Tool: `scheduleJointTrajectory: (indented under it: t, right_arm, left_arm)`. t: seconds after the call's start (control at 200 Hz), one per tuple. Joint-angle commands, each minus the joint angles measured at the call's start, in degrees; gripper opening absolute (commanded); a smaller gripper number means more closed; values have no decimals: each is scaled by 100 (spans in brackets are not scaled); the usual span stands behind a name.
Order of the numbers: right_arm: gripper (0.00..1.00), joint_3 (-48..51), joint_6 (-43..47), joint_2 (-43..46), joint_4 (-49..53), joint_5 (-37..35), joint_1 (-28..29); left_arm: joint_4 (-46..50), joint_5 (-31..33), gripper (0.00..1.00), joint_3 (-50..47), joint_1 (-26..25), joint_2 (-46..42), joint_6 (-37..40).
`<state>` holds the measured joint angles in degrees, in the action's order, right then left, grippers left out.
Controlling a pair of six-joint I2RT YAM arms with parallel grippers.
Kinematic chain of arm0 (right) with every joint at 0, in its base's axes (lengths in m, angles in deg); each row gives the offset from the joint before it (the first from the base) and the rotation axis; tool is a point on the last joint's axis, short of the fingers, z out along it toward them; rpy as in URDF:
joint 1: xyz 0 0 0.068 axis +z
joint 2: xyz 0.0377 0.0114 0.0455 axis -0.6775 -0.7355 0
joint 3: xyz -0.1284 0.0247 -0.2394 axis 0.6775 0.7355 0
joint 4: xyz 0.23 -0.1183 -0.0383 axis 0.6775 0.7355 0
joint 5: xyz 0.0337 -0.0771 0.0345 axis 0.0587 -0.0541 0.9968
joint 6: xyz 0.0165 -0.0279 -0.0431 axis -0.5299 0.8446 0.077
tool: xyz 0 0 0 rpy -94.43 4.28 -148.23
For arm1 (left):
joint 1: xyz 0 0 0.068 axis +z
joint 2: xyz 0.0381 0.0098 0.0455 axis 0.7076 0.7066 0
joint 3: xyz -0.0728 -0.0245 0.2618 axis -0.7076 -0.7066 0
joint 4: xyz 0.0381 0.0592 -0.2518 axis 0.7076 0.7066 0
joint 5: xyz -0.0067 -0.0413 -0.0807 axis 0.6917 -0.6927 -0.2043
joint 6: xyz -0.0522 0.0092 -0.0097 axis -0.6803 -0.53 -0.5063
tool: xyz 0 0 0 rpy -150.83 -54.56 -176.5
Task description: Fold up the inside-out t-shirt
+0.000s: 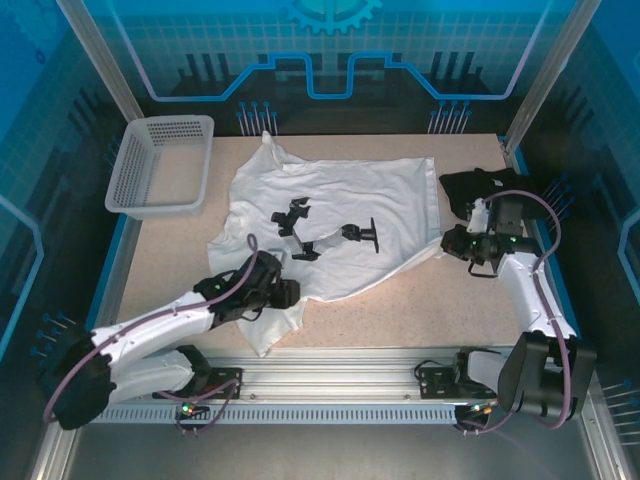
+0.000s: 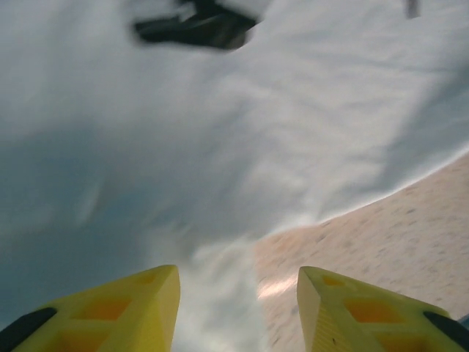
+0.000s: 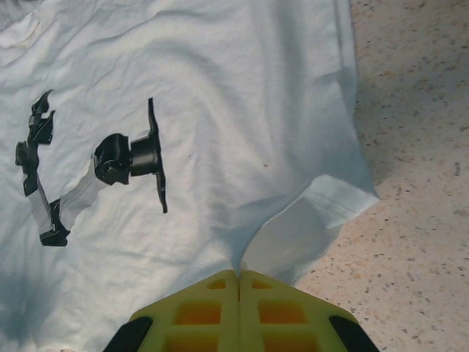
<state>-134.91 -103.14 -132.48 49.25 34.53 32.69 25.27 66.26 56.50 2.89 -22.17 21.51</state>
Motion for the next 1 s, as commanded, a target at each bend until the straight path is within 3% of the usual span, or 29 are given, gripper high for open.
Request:
scheduleJointTrajectory:
  t: [0.0,0.11,0.27,0.45,0.66,0.795,0.89,0.995]
  right_arm:
    - [0,22,27,35,-100,-30,221]
    - [0,-34,19,-55,-159,-85,333]
    - [0,-153,79,-120,-109,-186,328]
    - [0,-199,21,-155,-186,-206,303]
    - [0,-254,-18,-217,-198,-244,301]
    - [0,-277,0,-202,-139,-289,291]
    - [0,-277,43,-160,-62,-314,285]
    - [0,-244,69,-78,-17,-330,286]
  left_arm:
    - [1402,684,50,-186,28,-329,-761]
    - [670,570,54,-90,287,-109,-400]
    - [-367,-30,54,544,382,1380,16]
    - [-1276,-704,54,1081,379,2881,-21]
    - [-1430,-876,54,2358,397,4311,345]
    - [-1054,-889,54,3543,519,5126,741]
    - [-836,-852,54,4014,541,5202,930]
    - [-786,-862,56,3843,496,4694,958]
